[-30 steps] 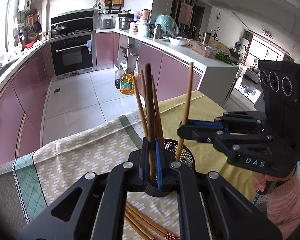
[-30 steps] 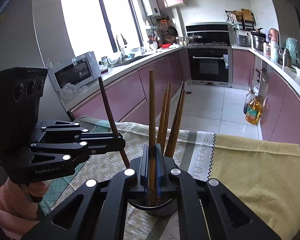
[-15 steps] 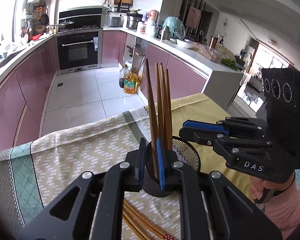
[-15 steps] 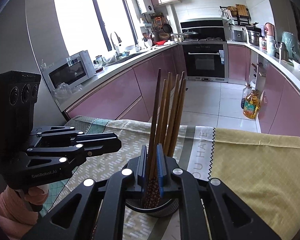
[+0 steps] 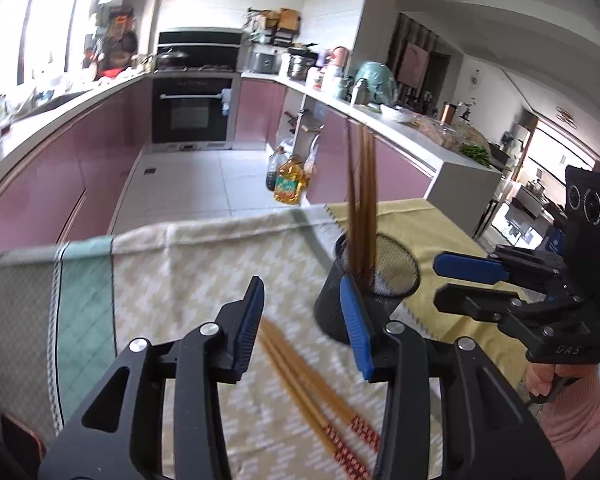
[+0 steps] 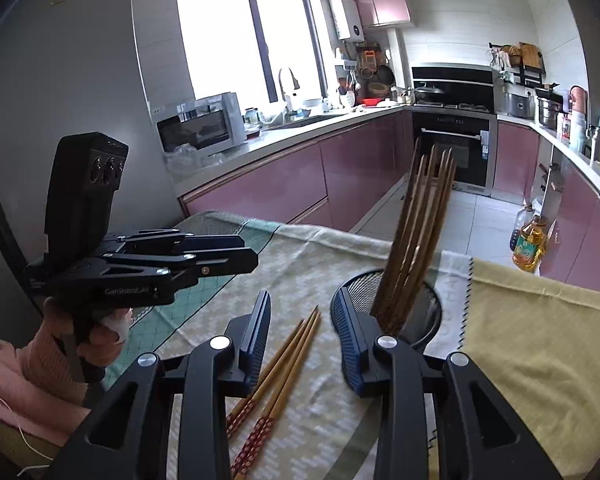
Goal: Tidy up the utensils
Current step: 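Move both open grippers down toward the remaining chopsticks beside the mesh cup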
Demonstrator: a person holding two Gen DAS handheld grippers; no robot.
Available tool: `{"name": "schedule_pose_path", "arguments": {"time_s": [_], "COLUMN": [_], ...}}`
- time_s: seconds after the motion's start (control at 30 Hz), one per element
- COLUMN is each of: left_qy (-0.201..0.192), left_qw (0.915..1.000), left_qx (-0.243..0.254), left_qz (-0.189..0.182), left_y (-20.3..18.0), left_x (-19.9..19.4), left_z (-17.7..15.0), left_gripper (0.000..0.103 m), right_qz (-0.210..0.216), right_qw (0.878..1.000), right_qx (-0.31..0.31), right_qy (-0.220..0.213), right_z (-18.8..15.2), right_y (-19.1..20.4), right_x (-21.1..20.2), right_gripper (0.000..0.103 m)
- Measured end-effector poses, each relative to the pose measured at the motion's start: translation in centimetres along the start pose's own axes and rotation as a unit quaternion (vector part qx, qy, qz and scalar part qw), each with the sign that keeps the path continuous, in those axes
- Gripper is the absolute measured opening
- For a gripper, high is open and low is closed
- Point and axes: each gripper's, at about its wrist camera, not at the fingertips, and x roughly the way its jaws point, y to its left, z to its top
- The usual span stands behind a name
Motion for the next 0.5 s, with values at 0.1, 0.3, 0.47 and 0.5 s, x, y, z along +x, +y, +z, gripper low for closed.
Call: {"name": "schedule_pose_path", "arguments": {"time_s": [0.1, 0.3, 0.47, 0.5], "left_qy": [0.009, 0.040, 0.070, 0.078], "left_qw": [0.9998, 0.9987, 0.9968, 0.9963], "left_qx": [-0.011, -0.021, -0.024, -0.027], "left_qz": [0.010, 0.022, 0.030, 0.025], "left_y": [0.8, 1.2, 0.9, 0.8], "left_x": [-0.2, 0.4, 1.8, 2.2], "left_z": [-1.6, -4.4, -6.8, -7.3], "left_gripper": [0.040, 0.044, 0.044, 0.044], "right_qz": [0.011, 0.017, 0.023, 0.023], "right_qw": [1.000, 0.997, 0.993, 0.992], "right_qx": [0.012, 0.042, 0.065, 0.068], "right_qy": [0.021, 0.064, 0.097, 0.101], "right_z": [-1.2, -3.8, -5.6, -5.9], "right_y": [0.1, 0.1, 0.0, 0.1], "right_x": [1.1, 3.7, 5.6, 5.7], "right_gripper": [0.032, 0.032, 0.032, 0.032]}}
